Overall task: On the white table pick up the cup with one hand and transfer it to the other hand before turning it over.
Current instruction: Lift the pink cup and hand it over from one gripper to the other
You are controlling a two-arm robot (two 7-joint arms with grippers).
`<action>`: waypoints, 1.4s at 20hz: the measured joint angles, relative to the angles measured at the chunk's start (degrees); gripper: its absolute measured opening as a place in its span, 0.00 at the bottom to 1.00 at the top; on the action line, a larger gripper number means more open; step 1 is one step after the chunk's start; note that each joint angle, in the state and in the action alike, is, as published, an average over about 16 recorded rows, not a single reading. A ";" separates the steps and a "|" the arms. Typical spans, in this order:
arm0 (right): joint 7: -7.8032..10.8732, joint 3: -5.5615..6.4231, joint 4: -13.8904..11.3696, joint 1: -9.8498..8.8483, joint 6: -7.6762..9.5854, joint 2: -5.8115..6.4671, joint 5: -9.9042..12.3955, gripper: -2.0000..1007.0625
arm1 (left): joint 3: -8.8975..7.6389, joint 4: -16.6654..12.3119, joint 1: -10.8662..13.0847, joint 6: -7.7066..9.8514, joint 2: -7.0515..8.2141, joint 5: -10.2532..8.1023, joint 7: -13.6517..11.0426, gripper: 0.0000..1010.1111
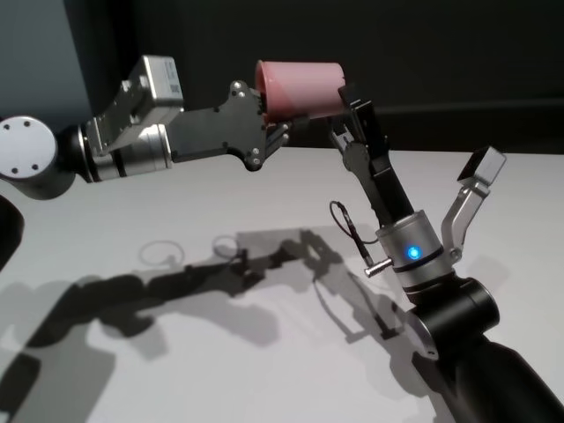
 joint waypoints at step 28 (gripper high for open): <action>2.69 -3.78 7.21 5.53 -0.84 -0.79 3.46 1.00 | -0.01 0.00 0.00 0.00 0.00 0.00 0.00 0.04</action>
